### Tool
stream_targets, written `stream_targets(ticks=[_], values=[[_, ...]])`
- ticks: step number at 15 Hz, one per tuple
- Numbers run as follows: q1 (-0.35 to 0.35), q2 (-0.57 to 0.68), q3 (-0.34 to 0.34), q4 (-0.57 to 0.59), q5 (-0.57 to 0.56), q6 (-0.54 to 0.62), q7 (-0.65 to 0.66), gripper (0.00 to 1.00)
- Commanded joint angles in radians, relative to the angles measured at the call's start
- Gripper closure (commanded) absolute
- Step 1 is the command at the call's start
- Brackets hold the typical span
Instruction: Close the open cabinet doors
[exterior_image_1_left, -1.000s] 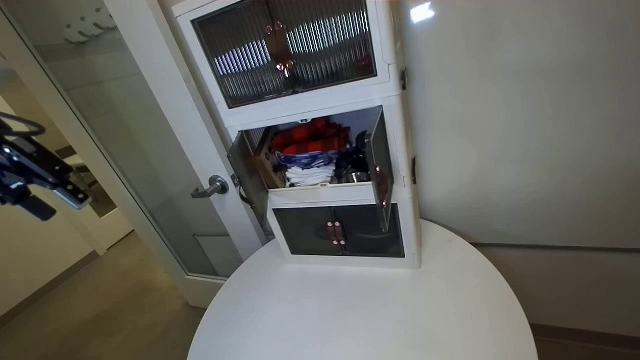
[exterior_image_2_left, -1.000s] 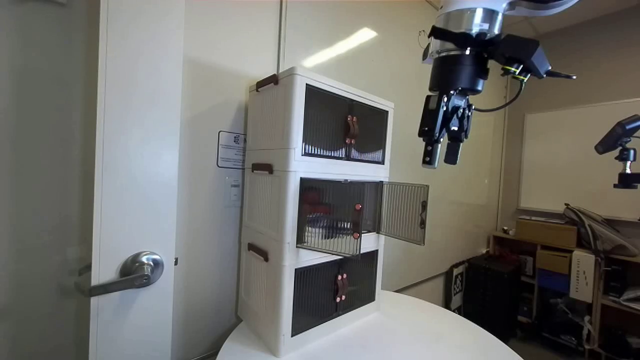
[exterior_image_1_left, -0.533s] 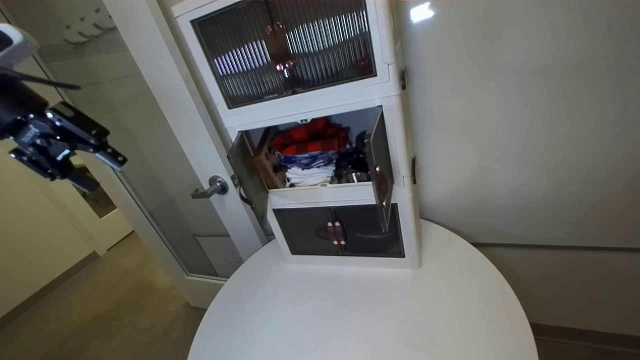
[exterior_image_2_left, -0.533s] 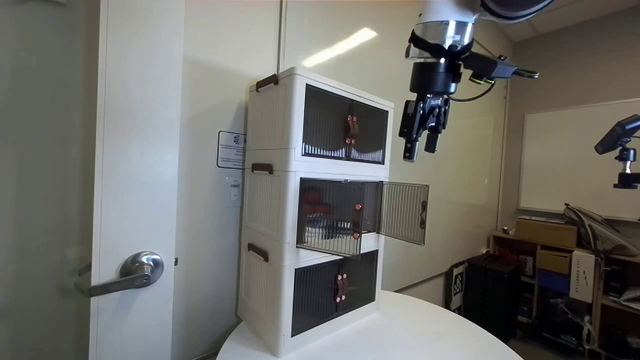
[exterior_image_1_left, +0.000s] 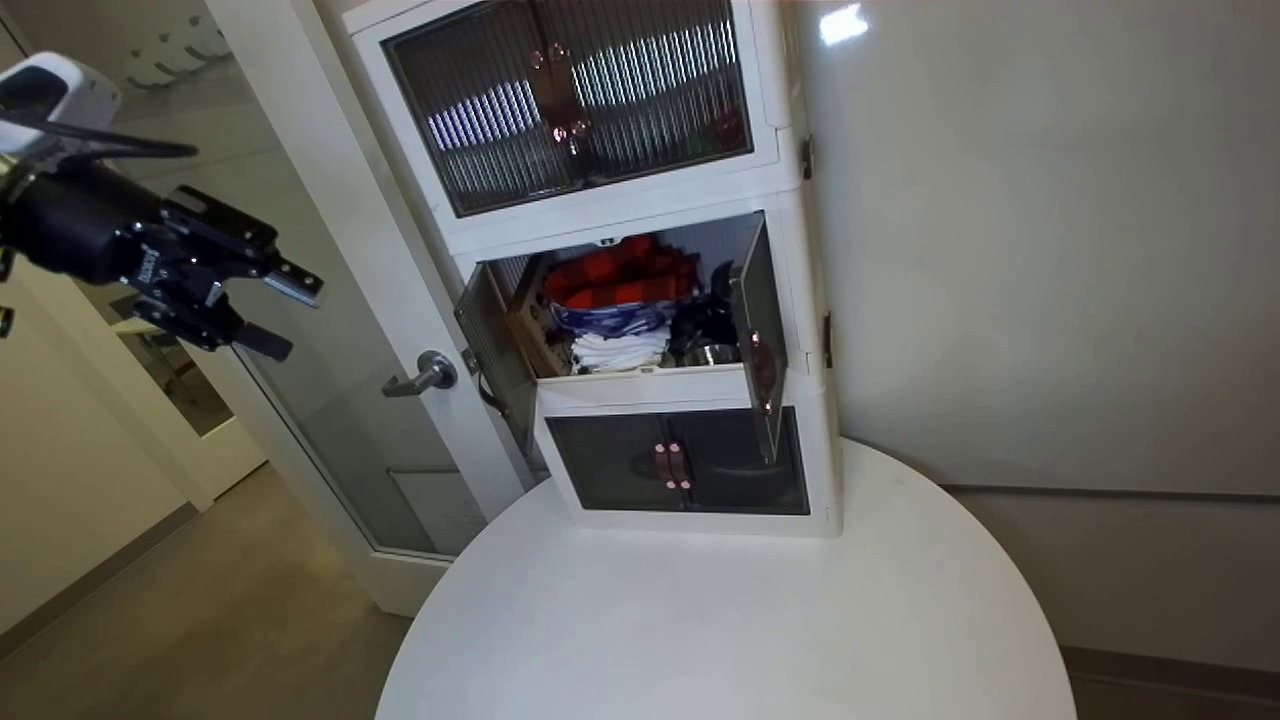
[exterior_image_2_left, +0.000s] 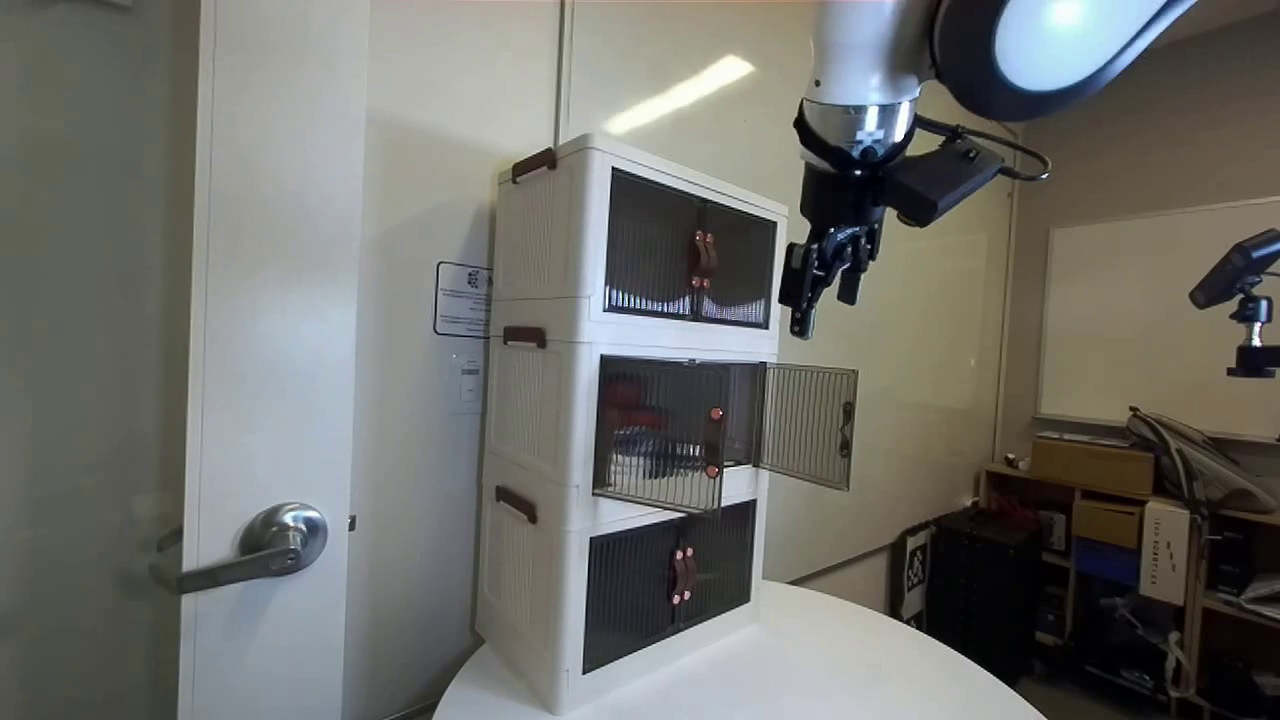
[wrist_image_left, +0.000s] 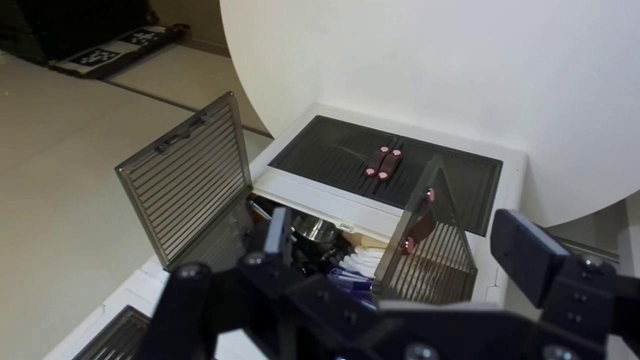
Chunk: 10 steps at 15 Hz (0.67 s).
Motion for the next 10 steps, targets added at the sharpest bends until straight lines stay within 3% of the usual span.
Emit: stream_targets(ticks=[1, 7, 9, 10], values=[[-0.004, 0.043, 0.032, 0.021, -0.159, 0.023, 0.156, 0.00], [0.039, 0.119, 0.019, 0.029, -0.406, 0.010, 0.379, 0.01], [0.059, 0.150, 0.001, 0.033, -0.451, 0.009, 0.402, 0.25], [0.068, 0.165, -0.008, 0.035, -0.466, 0.010, 0.408, 0.31]])
